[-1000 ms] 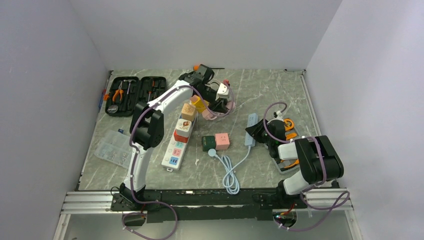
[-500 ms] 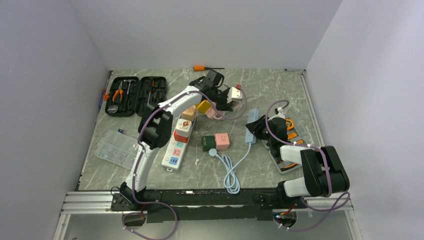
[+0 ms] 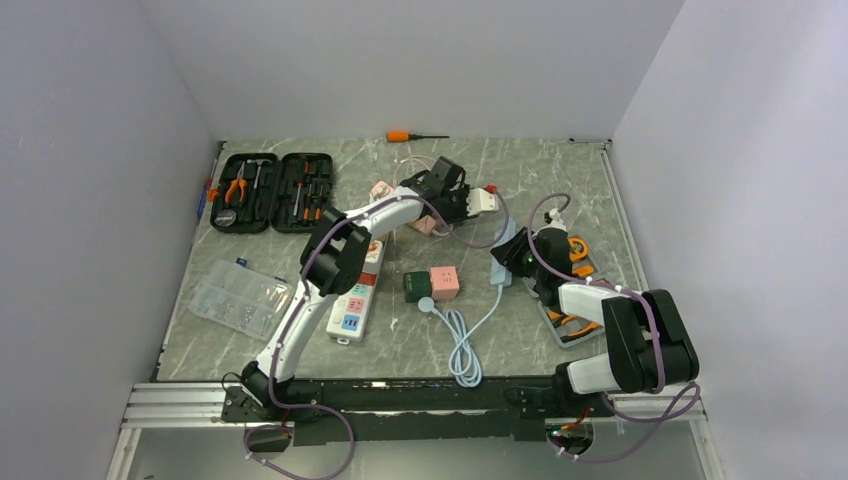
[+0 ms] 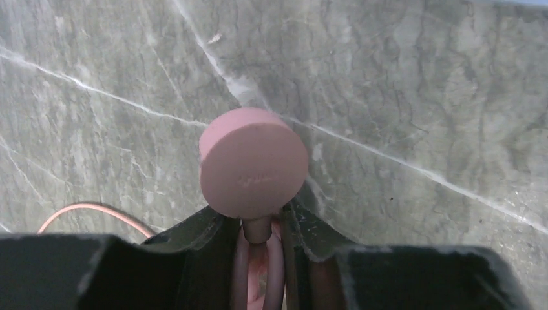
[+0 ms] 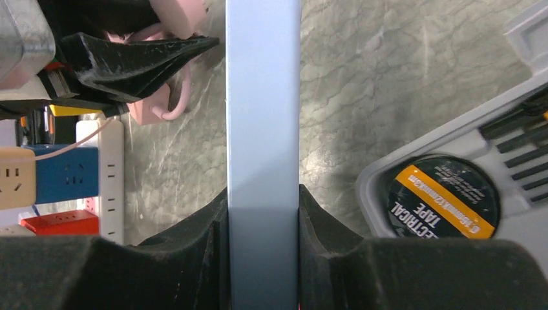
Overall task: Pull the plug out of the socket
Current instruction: Place the plug at the center of the board.
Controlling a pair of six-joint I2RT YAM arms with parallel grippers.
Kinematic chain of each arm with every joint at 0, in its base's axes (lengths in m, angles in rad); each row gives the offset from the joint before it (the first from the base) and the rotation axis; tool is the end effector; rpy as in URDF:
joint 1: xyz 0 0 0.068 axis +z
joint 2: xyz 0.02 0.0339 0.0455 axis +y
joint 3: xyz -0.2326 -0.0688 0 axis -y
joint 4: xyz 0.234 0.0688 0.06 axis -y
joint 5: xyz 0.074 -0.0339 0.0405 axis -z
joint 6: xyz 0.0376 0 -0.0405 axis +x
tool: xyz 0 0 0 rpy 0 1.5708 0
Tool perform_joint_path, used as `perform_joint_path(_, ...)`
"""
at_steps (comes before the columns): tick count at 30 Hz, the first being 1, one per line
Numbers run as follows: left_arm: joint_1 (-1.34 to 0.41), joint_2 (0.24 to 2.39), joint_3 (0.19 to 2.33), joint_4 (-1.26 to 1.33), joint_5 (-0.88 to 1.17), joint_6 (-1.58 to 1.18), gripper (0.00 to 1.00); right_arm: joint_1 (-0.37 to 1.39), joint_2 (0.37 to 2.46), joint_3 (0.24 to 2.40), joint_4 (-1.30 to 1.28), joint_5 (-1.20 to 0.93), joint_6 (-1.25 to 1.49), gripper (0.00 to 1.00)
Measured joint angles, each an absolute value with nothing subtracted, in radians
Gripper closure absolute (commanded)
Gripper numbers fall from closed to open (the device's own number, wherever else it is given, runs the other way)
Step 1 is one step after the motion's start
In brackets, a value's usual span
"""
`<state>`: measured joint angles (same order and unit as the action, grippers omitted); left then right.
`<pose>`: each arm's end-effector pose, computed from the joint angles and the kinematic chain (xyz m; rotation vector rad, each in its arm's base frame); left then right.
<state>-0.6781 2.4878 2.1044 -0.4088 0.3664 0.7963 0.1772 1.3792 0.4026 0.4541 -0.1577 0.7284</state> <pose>0.3971 -0.3371 0.1454 1.6903 1.5992 -0.3729 0.2477 0.0504 0.1261 0.4939 2.1097 0.7012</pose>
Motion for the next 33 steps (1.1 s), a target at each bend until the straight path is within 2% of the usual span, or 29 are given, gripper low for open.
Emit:
perform_joint_path(2, -0.685, 2.488, 2.08, -0.374, 0.327, 0.809, 0.28, 0.191, 1.394, 0.416, 0.441, -0.154, 0.724, 0.62)
perform_joint_path(4, -0.691, 2.484, 2.082, -0.355, 0.286, 0.807, 0.2, 0.202, 1.405, 0.43, 0.422, -0.153, 0.721, 0.59)
perform_joint_path(7, -0.694, 2.484, 2.093, -0.346, 0.243, 0.791, 0.01, 0.213, 1.413, 0.448, 0.397, -0.153, 0.716, 0.54)
perform_joint_path(11, -0.693, 2.465, 2.094, -0.391, 0.224, 0.763, 0.01, 0.219, 1.413, 0.473, 0.36, -0.149, 0.706, 0.37)
perform_joint_path(15, -0.693, 2.396, 2.085, -0.524, 0.226, 0.723, 0.01, 0.223, 1.383, 0.487, 0.306, -0.126, 0.691, 0.32)
perform_joint_path(19, -0.704, 2.253, 2.077, -0.696, 0.211, 0.664, 0.01, 0.249, 1.264, 0.491, 0.205, -0.052, 0.675, 0.32)
perform_joint_path(23, -0.717, 2.086, 2.083, -0.873, 0.181, 0.597, 0.01, 0.396, 1.055, 0.505, 0.093, 0.087, 0.632, 0.38)
perform_joint_path(26, -0.719, 1.991, 2.086, -0.991, 0.17, 0.558, 0.01, 0.54, 0.94, 0.546, 0.034, 0.149, 0.601, 0.5)
perform_joint_path(30, -0.7, 1.923, 2.085, -1.133, 0.172, 0.519, 0.01, 0.699, 0.904, 0.577, -0.018, 0.16, 0.578, 0.64)
perform_joint_path(33, -0.661, 1.882, 2.031, -1.201, 0.176, 0.492, 0.01, 0.829, 0.957, 0.58, -0.052, 0.174, 0.562, 0.72)
